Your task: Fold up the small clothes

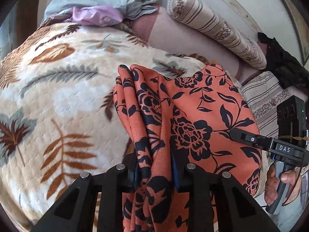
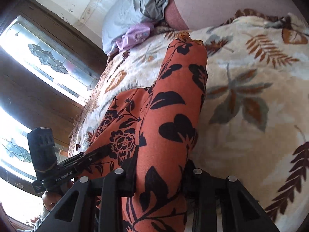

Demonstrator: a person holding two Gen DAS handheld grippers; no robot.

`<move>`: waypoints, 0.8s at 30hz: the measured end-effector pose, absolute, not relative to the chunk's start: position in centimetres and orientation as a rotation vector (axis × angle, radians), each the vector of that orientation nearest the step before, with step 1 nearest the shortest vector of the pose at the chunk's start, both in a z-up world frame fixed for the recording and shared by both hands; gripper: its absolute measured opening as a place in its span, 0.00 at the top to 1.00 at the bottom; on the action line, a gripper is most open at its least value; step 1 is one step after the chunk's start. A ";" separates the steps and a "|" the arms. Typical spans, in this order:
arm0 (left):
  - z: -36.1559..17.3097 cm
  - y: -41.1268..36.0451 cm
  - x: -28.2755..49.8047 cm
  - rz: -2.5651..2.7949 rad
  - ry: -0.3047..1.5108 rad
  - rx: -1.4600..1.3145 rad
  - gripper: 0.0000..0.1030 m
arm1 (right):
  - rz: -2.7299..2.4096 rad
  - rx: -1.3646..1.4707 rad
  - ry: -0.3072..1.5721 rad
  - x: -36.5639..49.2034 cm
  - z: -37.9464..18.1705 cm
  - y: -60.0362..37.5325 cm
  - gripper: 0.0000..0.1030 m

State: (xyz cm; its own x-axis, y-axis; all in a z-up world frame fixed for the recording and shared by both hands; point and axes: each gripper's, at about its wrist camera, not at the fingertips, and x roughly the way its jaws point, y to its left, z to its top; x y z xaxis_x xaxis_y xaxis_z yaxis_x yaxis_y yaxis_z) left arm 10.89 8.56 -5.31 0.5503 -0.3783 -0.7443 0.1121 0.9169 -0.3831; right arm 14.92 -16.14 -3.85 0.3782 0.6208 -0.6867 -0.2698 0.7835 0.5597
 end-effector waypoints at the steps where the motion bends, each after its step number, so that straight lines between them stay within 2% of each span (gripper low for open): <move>1: -4.8 7.3 11.7 -0.319 0.935 -0.306 0.73 | 0.568 0.391 1.014 15.2 -3.1 -17.7 0.67; 5: -4.8 1.5 15.0 -0.397 0.930 -0.281 0.70 | 0.470 0.457 0.972 16.0 -2.5 -24.8 0.67; 6: -5.5 -0.1 15.8 -0.390 0.951 -0.246 0.65 | 0.456 0.482 0.984 16.3 -3.4 -26.4 0.66; 7: -6.8 -1.5 16.5 -0.382 0.990 -0.213 0.54 | 0.426 0.519 1.023 16.7 -5.0 -28.0 0.59; 8: -8.7 -3.0 17.3 -0.376 1.071 -0.177 0.49 | 0.361 0.558 1.067 16.9 -7.0 -29.8 0.47; 9: -10.7 -4.0 17.6 -0.362 1.168 -0.144 0.48 | 0.285 0.586 1.105 16.8 -8.9 -31.3 0.40; 10: -12.3 -4.6 17.6 -0.351 1.244 -0.138 0.42 | 0.220 0.590 1.152 16.6 -10.5 -32.3 0.39; 13: -11.9 -3.1 16.1 -0.315 1.185 -0.228 0.31 | 0.205 0.652 1.113 14.5 -11.3 -34.3 0.38; 18: -9.2 -1.2 14.4 -0.283 1.095 -0.251 0.31 | 0.316 0.659 0.931 12.6 -6.7 -33.1 0.37; 20: -8.7 -1.6 13.5 -0.307 1.063 -0.218 0.31 | 0.422 0.676 0.902 12.6 -5.8 -31.6 0.25; 22: -9.5 -2.4 13.6 -0.307 1.082 -0.163 0.29 | 0.497 0.695 0.940 13.5 -7.4 -29.2 0.21; 24: -12.2 -2.8 14.3 -0.288 1.200 -0.101 0.28 | 0.416 0.704 1.077 14.3 -11.0 -28.2 0.21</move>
State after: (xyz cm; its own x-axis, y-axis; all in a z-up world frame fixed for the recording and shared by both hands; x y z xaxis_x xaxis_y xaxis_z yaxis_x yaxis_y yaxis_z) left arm 14.25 -2.83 -12.17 0.3312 -0.2728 -0.9032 0.1666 0.9592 -0.2286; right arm 14.31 -28.16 -11.01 0.4287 0.6253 -0.6521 0.0242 0.7136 0.7001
